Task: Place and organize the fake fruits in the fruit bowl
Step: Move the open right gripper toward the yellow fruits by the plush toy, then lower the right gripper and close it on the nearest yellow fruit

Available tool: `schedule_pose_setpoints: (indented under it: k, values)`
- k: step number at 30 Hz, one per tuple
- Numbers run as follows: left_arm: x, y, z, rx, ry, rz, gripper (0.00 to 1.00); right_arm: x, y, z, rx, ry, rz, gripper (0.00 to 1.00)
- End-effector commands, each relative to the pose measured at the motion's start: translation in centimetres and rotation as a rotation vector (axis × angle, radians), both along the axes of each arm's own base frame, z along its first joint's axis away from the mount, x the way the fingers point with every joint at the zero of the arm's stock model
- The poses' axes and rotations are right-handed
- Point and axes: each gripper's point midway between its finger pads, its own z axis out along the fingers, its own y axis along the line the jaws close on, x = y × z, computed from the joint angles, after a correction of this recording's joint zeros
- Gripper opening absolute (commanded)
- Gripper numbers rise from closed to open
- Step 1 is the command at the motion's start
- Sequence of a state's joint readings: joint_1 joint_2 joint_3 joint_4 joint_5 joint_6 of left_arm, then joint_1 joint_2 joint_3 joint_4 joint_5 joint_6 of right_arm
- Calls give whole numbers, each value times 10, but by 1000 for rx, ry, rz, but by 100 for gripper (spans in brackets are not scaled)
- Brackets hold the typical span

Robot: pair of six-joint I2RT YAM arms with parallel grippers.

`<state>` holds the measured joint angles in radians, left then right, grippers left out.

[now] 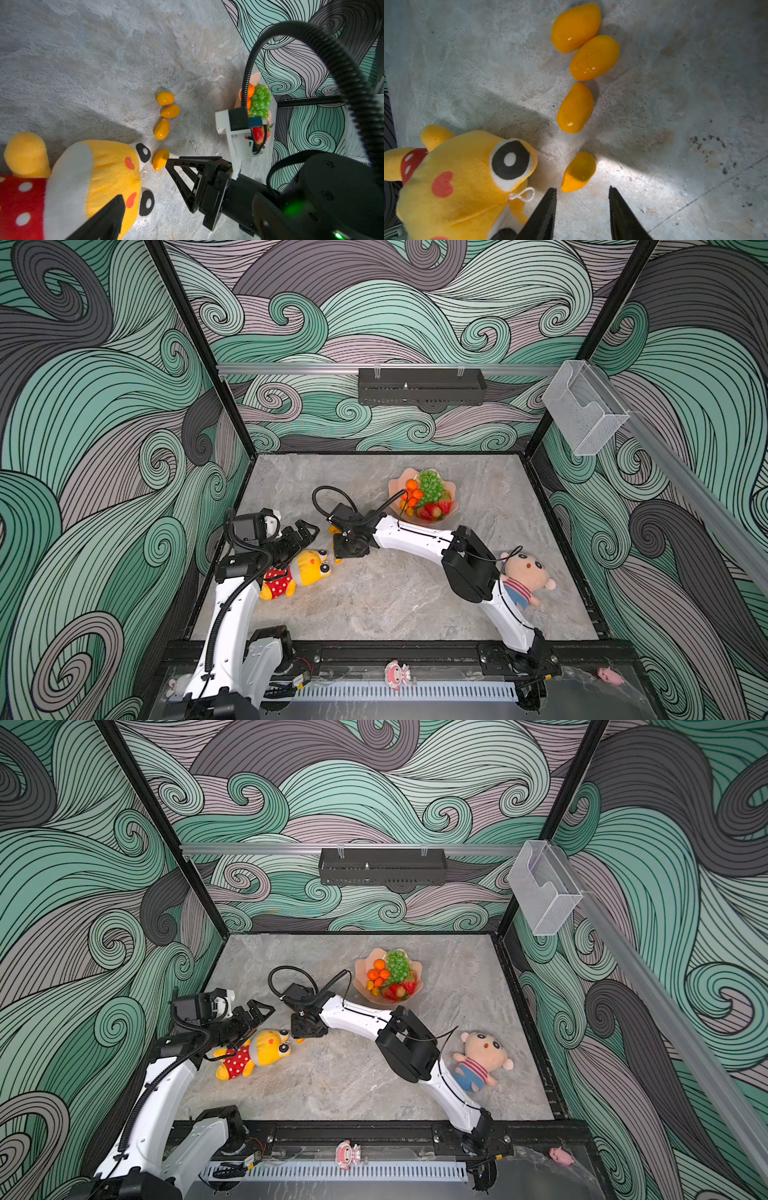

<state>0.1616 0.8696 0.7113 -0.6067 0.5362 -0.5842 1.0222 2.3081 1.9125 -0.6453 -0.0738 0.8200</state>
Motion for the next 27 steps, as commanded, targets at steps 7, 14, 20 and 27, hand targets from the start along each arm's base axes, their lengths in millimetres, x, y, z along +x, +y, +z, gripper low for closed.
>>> schedule_pose_setpoints:
  k: [7,14,20,27]
  values:
    - [1,-1,0,-4,-15,-20,98,1,6,-6,-17,21,-3,43]
    - [1,-1,-1,-6,-14,-19,99,1,7,-14,-31,33,-4,43]
    - [1,-1,-1,-5,-15,-20,99,0,8,-21,-38,47,-1,42]
    - [1,-1,-2,-7,-12,-19,99,-1,9,-26,-43,60,3,39]
